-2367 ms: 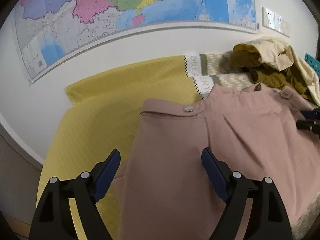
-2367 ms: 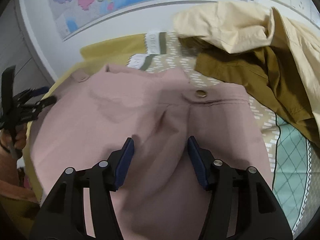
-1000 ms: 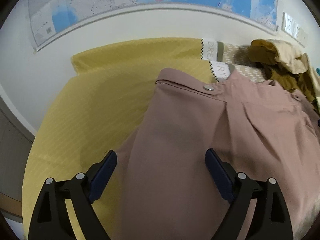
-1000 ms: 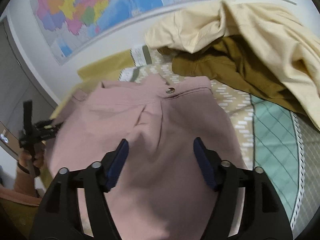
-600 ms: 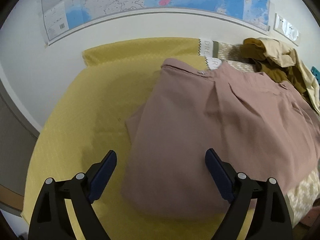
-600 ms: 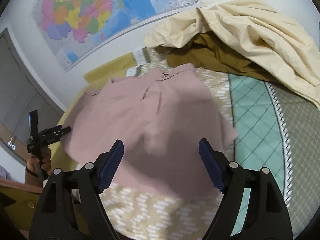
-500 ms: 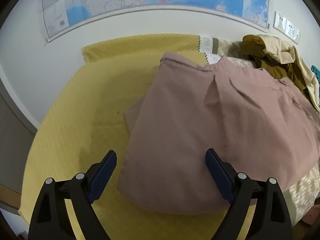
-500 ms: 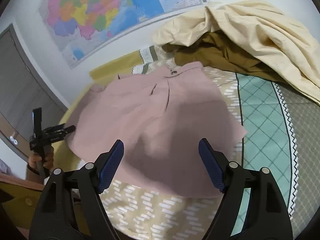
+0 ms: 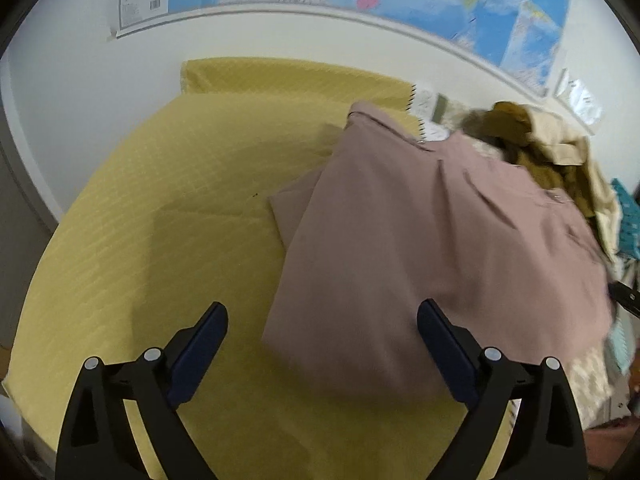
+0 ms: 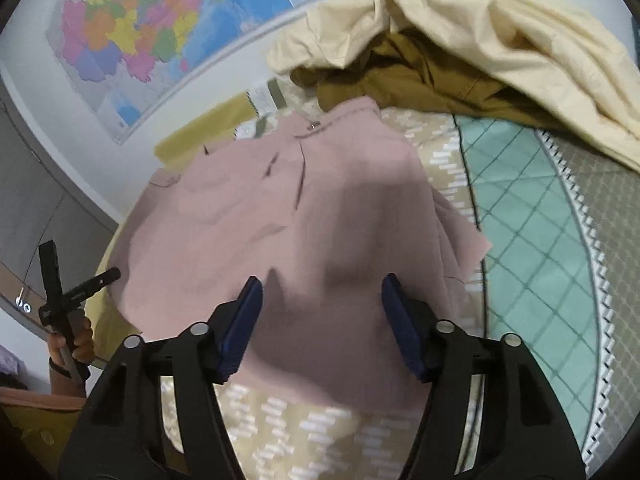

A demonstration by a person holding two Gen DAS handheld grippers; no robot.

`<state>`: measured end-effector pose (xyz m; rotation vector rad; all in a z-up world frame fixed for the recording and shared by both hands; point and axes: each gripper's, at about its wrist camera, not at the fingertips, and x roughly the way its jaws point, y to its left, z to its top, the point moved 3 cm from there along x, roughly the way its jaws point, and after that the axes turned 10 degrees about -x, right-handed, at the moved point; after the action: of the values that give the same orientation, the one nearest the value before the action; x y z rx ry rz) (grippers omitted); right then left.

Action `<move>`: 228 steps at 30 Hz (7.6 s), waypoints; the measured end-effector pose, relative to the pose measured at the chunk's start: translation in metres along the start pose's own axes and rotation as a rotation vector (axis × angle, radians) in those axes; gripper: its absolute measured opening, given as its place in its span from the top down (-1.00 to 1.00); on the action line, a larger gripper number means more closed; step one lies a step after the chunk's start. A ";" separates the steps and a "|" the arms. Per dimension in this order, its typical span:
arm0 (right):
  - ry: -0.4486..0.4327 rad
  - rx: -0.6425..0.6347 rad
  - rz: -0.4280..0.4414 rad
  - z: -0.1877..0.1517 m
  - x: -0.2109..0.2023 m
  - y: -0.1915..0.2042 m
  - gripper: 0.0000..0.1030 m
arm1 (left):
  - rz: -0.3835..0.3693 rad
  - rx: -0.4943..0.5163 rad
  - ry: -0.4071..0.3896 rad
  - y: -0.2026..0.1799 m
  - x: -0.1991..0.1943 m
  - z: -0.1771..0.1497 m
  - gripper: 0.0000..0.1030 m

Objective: Fold large clothes

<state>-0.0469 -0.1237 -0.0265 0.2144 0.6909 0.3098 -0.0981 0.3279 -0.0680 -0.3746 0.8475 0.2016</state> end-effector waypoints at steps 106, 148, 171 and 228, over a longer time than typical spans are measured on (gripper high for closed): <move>-0.045 0.257 0.236 0.065 0.093 -0.003 0.58 | -0.150 -0.027 0.104 -0.115 0.088 0.048 0.37; 0.245 -0.072 0.625 0.213 0.318 0.245 -0.44 | 0.257 -0.329 -0.155 0.205 0.102 0.245 0.52; 0.272 -0.119 0.485 0.191 0.313 0.208 -0.02 | 0.440 -0.206 -0.155 0.195 0.102 0.245 -0.20; 0.086 -0.399 0.255 0.237 0.292 0.274 -0.09 | 0.252 -0.020 -0.139 0.046 0.084 0.149 -0.86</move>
<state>0.2632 0.2115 0.0600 -0.0939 0.6728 0.6952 0.0441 0.4322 -0.0532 -0.2685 0.7541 0.4656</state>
